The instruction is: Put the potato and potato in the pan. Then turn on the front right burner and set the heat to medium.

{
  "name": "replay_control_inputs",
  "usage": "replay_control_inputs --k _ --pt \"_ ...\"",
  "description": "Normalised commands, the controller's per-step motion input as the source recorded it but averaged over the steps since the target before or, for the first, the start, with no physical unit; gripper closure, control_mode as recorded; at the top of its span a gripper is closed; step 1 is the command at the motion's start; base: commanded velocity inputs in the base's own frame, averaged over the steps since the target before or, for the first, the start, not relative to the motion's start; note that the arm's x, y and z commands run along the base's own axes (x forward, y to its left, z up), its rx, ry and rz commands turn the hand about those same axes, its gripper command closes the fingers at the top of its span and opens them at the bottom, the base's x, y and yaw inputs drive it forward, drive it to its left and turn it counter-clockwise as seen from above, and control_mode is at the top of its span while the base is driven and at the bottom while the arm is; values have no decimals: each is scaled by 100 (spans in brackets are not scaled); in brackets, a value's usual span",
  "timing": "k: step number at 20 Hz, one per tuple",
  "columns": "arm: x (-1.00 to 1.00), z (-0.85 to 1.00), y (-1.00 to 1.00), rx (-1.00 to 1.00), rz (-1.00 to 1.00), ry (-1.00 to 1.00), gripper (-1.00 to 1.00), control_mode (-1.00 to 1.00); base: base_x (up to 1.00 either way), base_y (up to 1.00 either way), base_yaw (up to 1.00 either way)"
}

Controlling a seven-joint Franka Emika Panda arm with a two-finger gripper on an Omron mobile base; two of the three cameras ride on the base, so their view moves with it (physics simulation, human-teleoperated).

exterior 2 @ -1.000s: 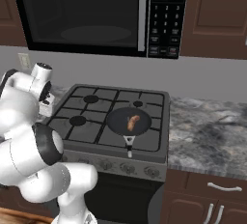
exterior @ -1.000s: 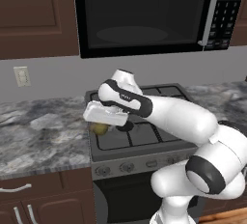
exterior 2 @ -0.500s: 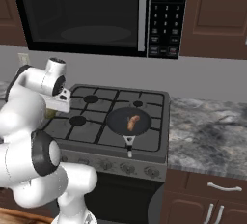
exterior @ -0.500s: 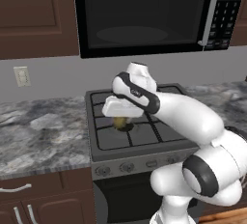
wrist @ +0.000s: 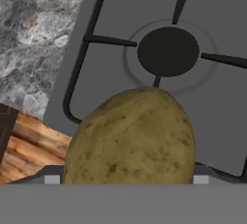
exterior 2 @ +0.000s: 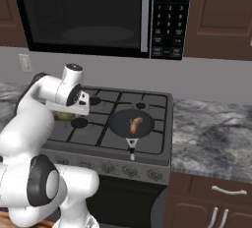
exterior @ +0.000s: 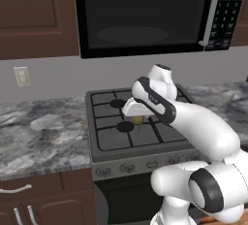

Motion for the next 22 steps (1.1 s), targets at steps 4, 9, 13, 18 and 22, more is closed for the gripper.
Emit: replay_control_inputs --k 4,9,13,18,22 --pt "52 19 -90 0 0 0 100 -100 0 0 0" --pt "43 -8 -100 0 0 0 100 -100 0 0 0" --pt "6 -15 -97 0 0 -1 100 -100 0 0 0" --pt "0 0 -59 -2 0 0 100 -100 0 0 0" --pt "0 -1 -12 -10 0 0 100 -100 0 0 0"
